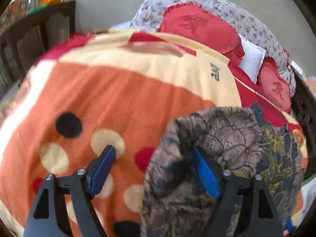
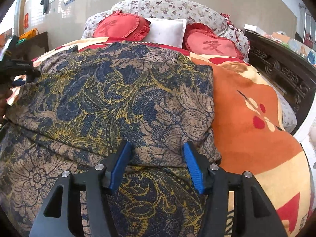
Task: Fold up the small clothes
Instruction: 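Smooth the narrowed floral shirt strip with both grippers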
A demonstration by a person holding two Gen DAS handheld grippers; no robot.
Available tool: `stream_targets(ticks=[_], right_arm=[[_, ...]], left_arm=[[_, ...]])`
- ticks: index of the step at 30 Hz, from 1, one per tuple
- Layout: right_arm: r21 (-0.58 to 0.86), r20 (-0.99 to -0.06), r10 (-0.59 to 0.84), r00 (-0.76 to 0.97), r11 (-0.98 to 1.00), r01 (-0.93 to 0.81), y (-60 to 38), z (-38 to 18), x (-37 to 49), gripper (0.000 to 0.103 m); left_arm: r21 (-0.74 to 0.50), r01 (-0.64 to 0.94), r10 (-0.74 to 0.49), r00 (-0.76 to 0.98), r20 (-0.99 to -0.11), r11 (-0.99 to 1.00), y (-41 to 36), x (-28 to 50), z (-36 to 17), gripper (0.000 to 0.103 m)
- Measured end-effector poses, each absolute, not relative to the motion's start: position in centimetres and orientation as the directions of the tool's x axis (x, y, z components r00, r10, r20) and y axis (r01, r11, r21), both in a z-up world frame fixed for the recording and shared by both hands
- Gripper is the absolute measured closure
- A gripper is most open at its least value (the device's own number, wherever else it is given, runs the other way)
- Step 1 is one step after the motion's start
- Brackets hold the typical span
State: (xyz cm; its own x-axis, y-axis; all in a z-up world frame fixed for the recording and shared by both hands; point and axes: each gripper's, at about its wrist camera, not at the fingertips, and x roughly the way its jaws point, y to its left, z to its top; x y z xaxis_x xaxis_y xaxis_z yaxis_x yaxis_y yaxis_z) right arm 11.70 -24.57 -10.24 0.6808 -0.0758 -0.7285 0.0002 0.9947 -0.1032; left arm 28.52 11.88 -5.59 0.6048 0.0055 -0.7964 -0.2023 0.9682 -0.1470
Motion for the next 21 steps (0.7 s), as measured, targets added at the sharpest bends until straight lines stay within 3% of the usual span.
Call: stream_targets(ticks=[3, 9, 12, 15, 21], right_arm=[[-0.095, -0.728, -0.069, 0.682, 0.996, 0.0, -24.6, -10.2, 11.7, 0.062], [-0.085, -0.728, -0.064, 0.683, 0.996, 0.003, -24.4, -10.2, 11.6, 0.061], [-0.079, -0.728, -0.06, 0.683, 0.997, 0.003, -24.6, -10.2, 11.7, 0.061], [-0.072, -0.728, -0.054, 0.683, 0.997, 0.002, -24.7, -10.2, 11.7, 0.061], [-0.06, -0.73, -0.044, 0.682, 0.998, 0.0, -24.9, -10.1, 11.7, 0.061]], left_arm=[[-0.076, -0.187, 0.064, 0.645, -0.762, 0.979, 11.1, 26.9, -3.8, 0.019], [-0.13, -0.026, -0.07, 0.728, -0.682, 0.991, 7.7, 19.0, -1.2, 0.017], [-0.092, 0.075, -0.118, 0.696, -0.708, 0.993, 4.6, 16.1, -3.6, 0.01], [0.023, 0.104, -0.046, 0.613, -0.789, 0.994, 2.8, 16.1, -7.7, 0.009], [0.015, 0.103, -0.054, 0.632, -0.773, 0.995, 3.2, 15.1, -7.0, 0.008]])
